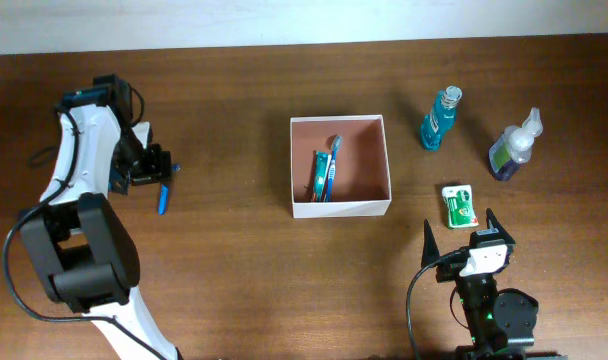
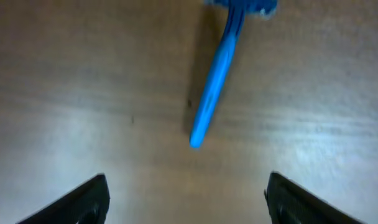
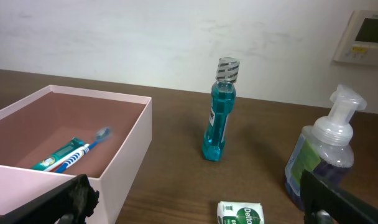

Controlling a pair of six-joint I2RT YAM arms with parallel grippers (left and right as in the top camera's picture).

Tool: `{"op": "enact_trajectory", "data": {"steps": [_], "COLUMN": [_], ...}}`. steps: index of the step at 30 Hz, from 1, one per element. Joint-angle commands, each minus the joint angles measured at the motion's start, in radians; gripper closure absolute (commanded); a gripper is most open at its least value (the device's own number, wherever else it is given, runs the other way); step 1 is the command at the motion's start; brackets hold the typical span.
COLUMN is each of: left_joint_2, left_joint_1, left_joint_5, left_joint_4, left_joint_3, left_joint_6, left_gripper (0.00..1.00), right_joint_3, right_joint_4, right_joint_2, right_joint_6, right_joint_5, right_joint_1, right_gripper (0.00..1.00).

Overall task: Pack container
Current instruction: 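Move the left gripper to the blue razor and grasp its handle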

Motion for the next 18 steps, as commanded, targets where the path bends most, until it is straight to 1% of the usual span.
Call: {"op": "enact_trajectory", "data": {"steps": [1,18], "left_joint_2": [-0.011,-0.010], "left_joint_1": [0.001,-0.006], "left_joint_5": [0.008,0.008], "left_joint_4": [0.040,0.302], "left_joint_3": [-0.039,-0.163], "left_joint_6": [0.037,0.052], "left_gripper": [0.18,0.20], "right_joint_3": [-0.005,-0.005], "right_joint_4": [-0.006,-0.006], "right_joint_2": [-0.008,-0.008], "right_joint_6": [-0.007,-0.007], "right_joint_5": [-0.009,-0.009], "right_joint_1": [-0.006,-0.006], "right_gripper": [0.02,0.02]}}
